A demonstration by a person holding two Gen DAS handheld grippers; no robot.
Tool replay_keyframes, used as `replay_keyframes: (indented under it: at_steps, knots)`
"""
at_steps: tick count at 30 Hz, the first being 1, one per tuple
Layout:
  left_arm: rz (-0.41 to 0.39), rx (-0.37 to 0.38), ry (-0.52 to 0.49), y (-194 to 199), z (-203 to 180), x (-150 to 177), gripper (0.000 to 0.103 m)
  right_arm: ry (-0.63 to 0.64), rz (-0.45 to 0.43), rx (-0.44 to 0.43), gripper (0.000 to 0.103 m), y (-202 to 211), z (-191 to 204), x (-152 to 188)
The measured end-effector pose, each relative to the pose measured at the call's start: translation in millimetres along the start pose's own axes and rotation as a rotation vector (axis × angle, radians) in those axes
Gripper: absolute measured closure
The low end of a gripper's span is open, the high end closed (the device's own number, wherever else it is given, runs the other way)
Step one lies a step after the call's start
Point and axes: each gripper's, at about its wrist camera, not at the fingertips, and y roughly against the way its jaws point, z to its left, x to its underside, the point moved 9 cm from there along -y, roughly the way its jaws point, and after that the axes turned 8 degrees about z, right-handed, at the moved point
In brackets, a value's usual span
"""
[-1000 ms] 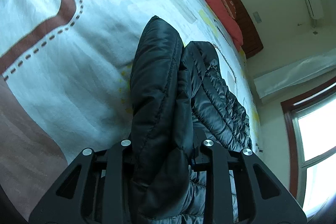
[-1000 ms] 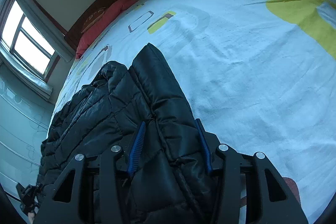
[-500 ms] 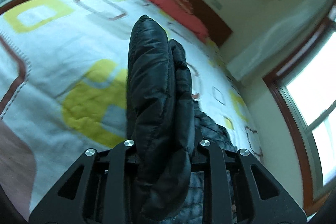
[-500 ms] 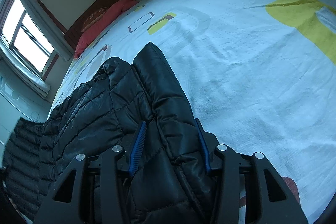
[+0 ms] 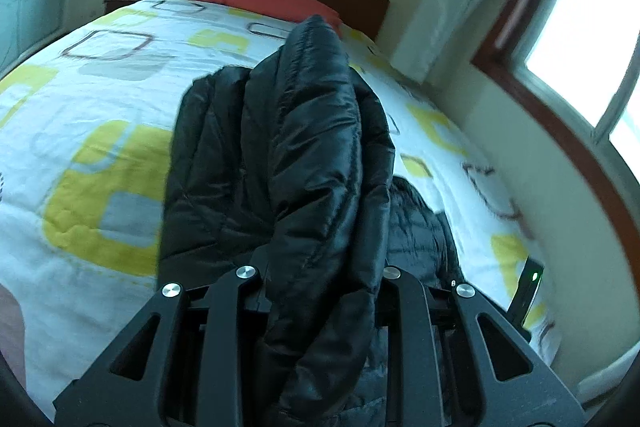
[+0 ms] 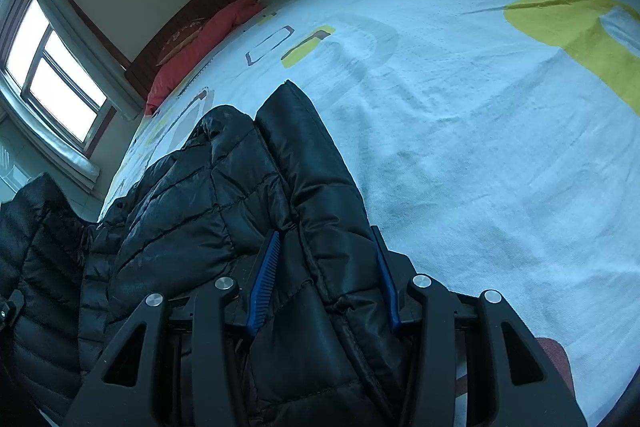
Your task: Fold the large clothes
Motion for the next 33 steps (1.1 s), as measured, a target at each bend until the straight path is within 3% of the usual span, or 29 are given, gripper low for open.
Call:
replay_keyframes:
  at_steps: [19, 33]
  knots:
    - [0.11, -0.019, -0.18, -75, -79, 37, 0.08, -0.007, -0.004, -0.025, 0.059, 12, -8, 3]
    - [0.084, -0.07, -0.256, -97, -95, 53, 0.08, -0.022, -0.004, -0.053, 0.06, 20, -14, 3]
